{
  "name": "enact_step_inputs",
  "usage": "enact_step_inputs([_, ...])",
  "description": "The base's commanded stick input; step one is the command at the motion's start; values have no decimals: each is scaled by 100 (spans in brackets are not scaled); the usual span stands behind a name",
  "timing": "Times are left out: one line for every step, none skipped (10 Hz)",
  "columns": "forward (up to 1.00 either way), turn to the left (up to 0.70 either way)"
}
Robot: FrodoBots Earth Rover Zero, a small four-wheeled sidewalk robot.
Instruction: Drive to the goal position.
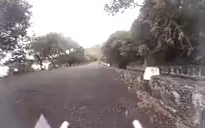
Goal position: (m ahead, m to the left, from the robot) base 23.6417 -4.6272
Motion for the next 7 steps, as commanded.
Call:
enact_step_inputs([50, 0])
enact_step_inputs([50, 0])
enact_step_inputs([50, 0])
enact_step_inputs([50, 0])
enact_step_inputs([50, 0])
enact_step_inputs([50, 0])
enact_step_inputs([50, 0])
